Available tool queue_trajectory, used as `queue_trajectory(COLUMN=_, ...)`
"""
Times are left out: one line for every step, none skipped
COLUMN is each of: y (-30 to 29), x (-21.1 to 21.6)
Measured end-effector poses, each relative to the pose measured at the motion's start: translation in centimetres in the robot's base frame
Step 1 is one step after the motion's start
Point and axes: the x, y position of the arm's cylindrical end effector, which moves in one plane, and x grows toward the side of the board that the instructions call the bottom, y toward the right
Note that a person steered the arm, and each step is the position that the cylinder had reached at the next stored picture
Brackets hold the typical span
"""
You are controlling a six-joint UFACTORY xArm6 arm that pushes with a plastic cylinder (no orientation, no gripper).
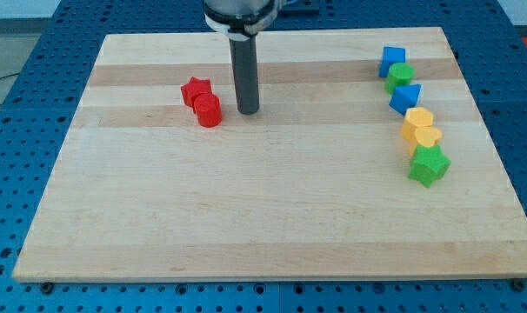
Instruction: Move the arm to the right of the green star
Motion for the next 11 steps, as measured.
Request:
queue_trajectory(y=-3.7, x=3.3)
queue_trajectory(y=-6.2, x=-0.6)
queue_trajectory(y=-8.9, x=-4.5)
queue_trajectory(y=-9.1, x=-5.8)
queue_trajectory(y=-10.8, x=-7.8)
queue_trajectory(y=-1.5, x=-2.0)
queue_trajectory(y=8.7, x=9.6)
queue_trajectory(y=12.5, x=15.0)
queue_trajectory(y=14.6, x=19.8)
queue_trajectory(y=20.9, x=20.5)
queue_trajectory(y=28.8, x=17.6)
